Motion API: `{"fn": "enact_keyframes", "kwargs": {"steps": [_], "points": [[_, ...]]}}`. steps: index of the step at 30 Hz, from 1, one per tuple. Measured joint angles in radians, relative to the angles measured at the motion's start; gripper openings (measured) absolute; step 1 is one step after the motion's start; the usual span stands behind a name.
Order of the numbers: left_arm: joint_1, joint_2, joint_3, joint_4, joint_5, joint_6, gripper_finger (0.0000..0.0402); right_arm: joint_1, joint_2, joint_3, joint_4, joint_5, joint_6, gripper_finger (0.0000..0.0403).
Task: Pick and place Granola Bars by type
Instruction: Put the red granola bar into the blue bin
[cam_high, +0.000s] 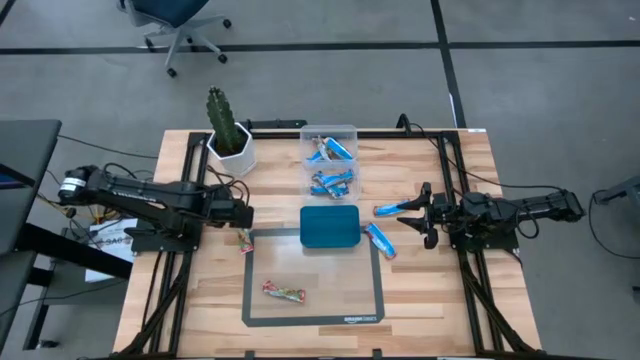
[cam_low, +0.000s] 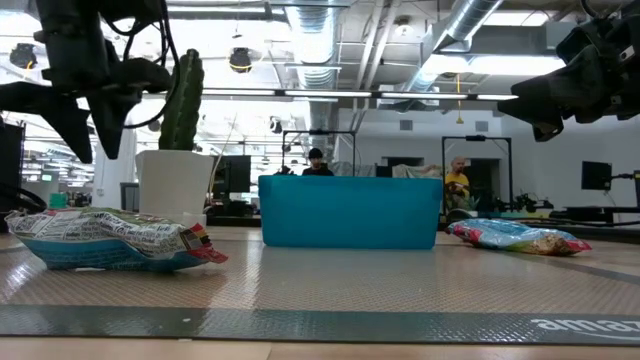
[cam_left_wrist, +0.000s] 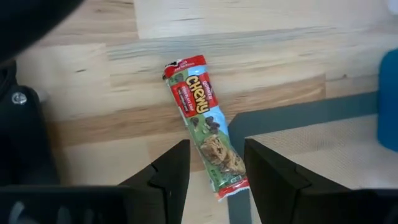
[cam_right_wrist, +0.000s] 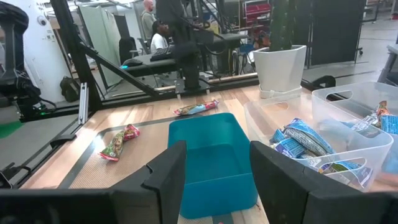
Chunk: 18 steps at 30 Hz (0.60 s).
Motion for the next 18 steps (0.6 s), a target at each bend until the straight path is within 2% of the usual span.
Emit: {"fn": "enact_keyframes", "kwargs": {"steps": [15,18], "points": [[0.0,0.16,0.0,-0.023,-0.017,-0.063,0.0143,0.0,0.0,0.0,0.0,0.0,0.0,0.0169],[0.0,0.187,-0.039,0.082,-0.013,-0.061,0.0145,0.0,0.0,0.0,0.0,0.0,0.0,0.0169]]}}
